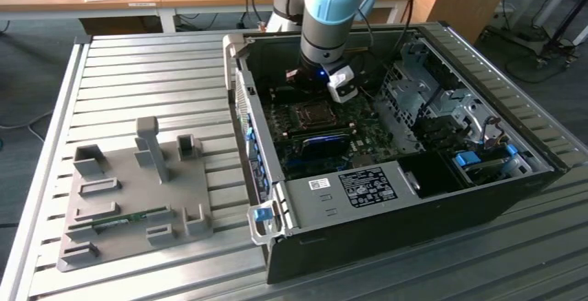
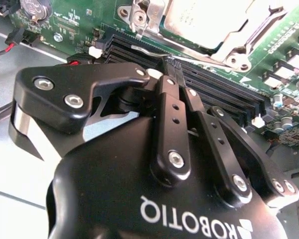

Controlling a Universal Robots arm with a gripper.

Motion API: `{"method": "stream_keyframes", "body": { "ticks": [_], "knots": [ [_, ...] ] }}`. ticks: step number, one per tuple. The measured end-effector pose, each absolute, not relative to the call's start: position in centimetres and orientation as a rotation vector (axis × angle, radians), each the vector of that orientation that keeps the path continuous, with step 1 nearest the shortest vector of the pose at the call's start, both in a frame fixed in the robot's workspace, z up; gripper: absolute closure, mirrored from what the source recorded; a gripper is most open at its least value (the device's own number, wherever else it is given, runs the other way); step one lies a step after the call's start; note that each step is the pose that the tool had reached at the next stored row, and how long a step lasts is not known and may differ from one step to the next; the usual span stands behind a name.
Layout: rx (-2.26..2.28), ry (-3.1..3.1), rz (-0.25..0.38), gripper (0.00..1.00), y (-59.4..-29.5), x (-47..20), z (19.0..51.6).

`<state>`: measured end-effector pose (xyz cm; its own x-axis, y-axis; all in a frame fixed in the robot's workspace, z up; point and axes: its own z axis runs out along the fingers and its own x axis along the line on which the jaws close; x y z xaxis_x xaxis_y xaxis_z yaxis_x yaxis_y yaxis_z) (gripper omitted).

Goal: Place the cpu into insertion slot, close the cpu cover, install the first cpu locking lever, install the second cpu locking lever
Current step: 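Install the first cpu locking lever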

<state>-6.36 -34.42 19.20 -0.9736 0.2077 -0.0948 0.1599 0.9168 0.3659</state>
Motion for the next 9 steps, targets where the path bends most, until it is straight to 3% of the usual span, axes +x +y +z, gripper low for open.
{"method": "stream_keyframes", "body": {
  "ticks": [9],
  "knots": [
    [0.360, 2.929, 0.539, 0.89, -34.34, -6.36, 19.13]
  ]
}}
